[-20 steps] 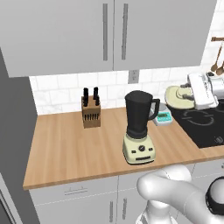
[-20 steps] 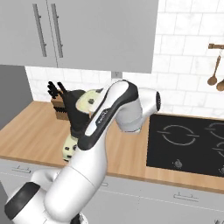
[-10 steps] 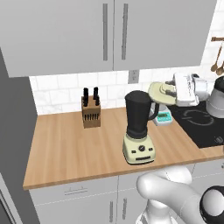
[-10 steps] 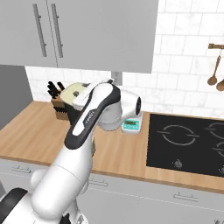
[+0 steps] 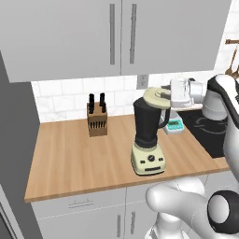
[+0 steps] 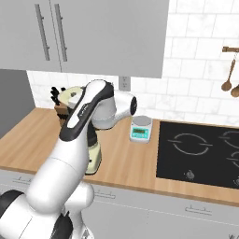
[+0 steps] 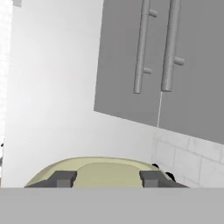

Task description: Close the lid blender by securely placing the lid on top.

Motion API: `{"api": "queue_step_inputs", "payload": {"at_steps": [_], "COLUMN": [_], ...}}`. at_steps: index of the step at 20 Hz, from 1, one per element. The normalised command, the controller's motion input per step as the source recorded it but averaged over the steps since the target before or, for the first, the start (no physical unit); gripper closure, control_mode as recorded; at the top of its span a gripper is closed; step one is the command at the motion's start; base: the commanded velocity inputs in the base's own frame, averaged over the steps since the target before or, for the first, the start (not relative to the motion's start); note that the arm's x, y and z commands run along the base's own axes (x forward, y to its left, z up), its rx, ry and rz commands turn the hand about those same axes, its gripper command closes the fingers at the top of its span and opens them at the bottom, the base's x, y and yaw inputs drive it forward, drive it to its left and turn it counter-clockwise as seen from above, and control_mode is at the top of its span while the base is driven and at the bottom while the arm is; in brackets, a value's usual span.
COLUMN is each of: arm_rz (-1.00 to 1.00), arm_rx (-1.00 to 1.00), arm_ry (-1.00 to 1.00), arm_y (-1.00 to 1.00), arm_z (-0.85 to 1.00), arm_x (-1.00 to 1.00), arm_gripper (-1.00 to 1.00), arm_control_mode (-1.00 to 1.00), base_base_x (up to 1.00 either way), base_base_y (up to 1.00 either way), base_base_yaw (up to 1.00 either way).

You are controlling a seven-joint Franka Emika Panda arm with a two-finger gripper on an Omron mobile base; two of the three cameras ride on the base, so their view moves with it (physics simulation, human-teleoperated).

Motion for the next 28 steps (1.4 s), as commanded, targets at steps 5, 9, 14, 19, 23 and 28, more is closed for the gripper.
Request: {"api": "queue_step_inputs", "payload": {"at_steps": [5, 9, 14, 19, 23, 28], "arm_rz": [-0.01, 0.00, 0.00, -0.01, -0.01, 0.00], "arm_rx": [0.00, 0.00, 0.03, 0.04, 0.01, 0.00], "arm_ry": [0.02, 0.00, 0.00, 0.00, 0.01, 0.00], "arm_y": [0.00, 0.03, 0.05, 0.11, 0.19, 0.06], "arm_z": [-0.05, -0.14, -0.17, -0.11, -0.06, -0.10], "arm_x": [0.25, 0.24, 0.16, 0.22, 0.30, 0.18], "arm_gripper": [1.00, 1.00, 1.00, 1.00, 1.00, 1.00], "arm_control_mode": [-1.00, -1.00, -1.00, -1.00, -1.00, -1.00], "base_base_x": [0.00, 0.00, 0.00, 0.00, 0.00, 0.00], "base_base_y": [0.00, 0.00, 0.00, 0.00, 0.00, 0.00], "base_base_yaw": [0.00, 0.00, 0.00, 0.00, 0.00, 0.00]}}
